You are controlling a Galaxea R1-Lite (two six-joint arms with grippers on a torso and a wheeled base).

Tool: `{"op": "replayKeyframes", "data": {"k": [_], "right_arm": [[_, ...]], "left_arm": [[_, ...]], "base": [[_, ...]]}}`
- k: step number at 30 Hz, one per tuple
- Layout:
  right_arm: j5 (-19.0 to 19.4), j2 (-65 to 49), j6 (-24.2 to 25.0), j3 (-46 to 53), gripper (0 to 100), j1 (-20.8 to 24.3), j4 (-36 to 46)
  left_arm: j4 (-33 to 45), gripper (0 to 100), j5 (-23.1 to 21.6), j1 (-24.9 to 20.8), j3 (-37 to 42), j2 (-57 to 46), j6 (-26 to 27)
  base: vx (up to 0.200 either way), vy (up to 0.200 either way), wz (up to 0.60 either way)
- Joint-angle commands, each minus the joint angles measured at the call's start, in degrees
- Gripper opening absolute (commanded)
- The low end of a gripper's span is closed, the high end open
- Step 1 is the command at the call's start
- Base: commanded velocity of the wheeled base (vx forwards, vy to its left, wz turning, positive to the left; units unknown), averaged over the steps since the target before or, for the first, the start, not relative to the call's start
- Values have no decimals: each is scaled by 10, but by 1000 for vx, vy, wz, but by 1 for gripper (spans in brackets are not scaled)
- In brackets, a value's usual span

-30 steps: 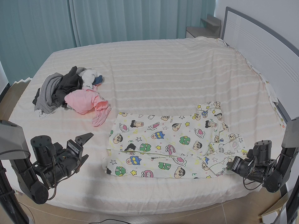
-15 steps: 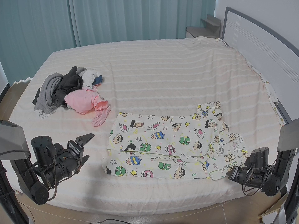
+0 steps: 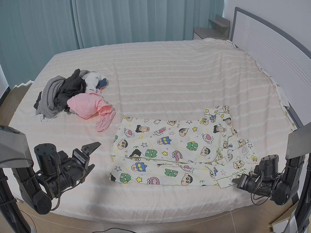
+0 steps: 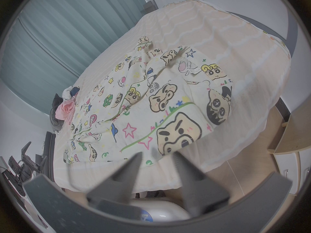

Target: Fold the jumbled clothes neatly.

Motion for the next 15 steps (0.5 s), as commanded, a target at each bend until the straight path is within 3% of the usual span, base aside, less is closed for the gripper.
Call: {"op": "replayKeyframes", "data": {"k": [1, 7, 15], "right_arm": [[0, -1, 0, 12, 100, -3, -8], [0, -2, -5, 71, 100, -28, -94], [-29, -33, -38, 71, 100, -68, -122]], "left_arm": [[-1, 100, 0, -9, 9, 3, 14], [-1, 100, 0, -24, 12, 5, 28], [-1, 100, 14, -69, 10, 4, 46]], "base": [[0, 0, 0], [0, 0, 0], [0, 0, 0]]}}
